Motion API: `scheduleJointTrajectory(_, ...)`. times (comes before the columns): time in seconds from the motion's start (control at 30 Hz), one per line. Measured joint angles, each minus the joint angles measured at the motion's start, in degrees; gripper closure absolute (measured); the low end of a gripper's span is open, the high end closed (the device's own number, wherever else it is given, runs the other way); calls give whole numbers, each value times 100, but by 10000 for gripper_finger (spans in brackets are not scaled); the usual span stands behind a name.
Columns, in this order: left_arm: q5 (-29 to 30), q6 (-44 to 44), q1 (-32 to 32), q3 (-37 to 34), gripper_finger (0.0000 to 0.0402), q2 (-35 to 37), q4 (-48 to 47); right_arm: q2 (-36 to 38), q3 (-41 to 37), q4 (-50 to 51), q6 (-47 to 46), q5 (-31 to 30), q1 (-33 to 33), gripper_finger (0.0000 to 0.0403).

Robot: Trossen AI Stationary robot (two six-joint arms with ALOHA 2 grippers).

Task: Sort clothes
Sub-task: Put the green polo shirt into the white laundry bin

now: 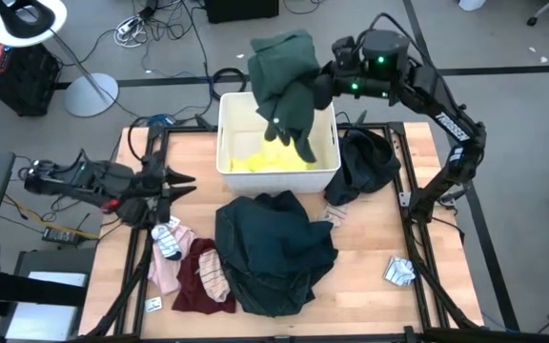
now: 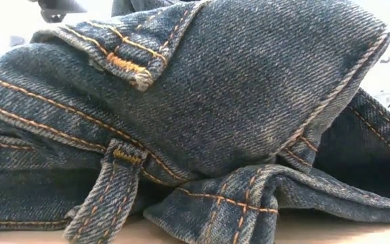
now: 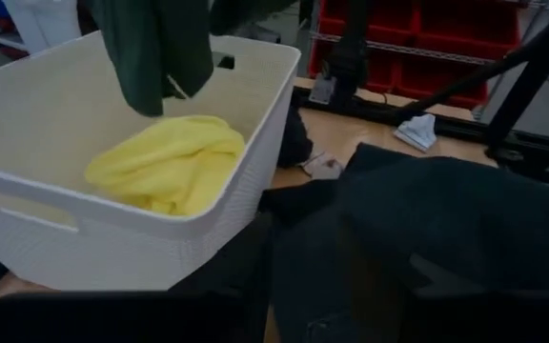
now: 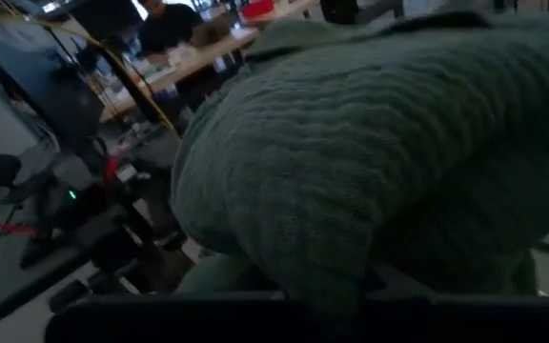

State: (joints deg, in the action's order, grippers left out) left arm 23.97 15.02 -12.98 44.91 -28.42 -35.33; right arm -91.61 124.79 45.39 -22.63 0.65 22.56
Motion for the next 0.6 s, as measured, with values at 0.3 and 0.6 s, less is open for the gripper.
scheduleJointTrajectory(0.3, -1432, -411, 1059, -284, 282, 11, 437, -446, -2, 850, 76, 141, 345, 388)
scheduleJointTrajectory(0.6, -1970, -452, 1338, -356, 282, 11, 589, -1007, -2, 1809, 76, -100, 422, 388)
